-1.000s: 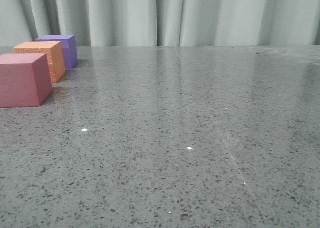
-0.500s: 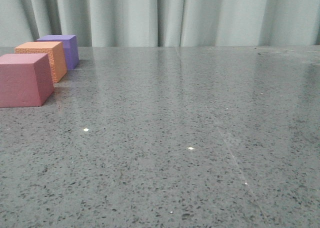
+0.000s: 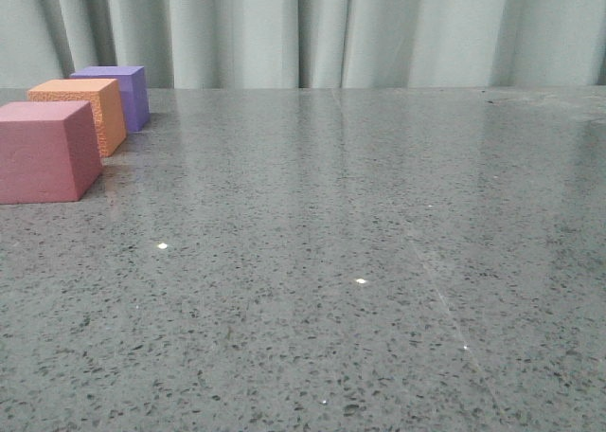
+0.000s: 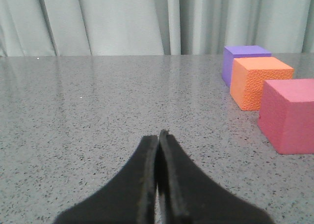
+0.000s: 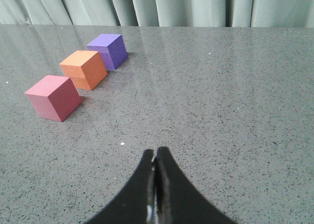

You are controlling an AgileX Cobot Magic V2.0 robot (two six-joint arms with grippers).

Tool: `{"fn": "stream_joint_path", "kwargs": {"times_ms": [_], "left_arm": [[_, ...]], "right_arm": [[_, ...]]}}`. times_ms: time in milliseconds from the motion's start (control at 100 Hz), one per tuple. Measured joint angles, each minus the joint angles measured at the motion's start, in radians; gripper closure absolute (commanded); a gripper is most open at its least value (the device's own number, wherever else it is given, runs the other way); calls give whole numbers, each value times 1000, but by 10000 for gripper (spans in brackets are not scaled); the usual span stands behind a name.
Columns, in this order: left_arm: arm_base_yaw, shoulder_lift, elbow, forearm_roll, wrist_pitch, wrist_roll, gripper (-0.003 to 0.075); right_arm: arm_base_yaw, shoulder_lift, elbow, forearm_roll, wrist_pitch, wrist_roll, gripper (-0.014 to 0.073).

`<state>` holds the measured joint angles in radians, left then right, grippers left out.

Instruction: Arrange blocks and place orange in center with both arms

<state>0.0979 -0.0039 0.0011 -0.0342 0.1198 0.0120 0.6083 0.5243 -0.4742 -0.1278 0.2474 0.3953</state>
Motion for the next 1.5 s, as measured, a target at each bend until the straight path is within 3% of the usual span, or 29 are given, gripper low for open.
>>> {"fn": "stream_joint_path", "kwargs": {"times_ms": [530, 780, 950, 1160, 1500], "left_arm": [[0, 0, 0, 2, 0, -1, 739], [0, 0, 0, 2, 0, -1, 739], [0, 0, 0, 2, 0, -1, 739], [0, 0, 0, 2, 0, -1, 739], [0, 0, 0, 2, 0, -1, 739]], "right_arm": [[-27, -31, 45, -2, -73, 0, 715], [-204, -138, 207, 24, -208, -79, 715], [-350, -217, 276, 89, -216, -215, 715], [-510, -333, 373, 96, -229, -244, 715], [-614, -530, 501, 96, -198, -246, 715]]}}
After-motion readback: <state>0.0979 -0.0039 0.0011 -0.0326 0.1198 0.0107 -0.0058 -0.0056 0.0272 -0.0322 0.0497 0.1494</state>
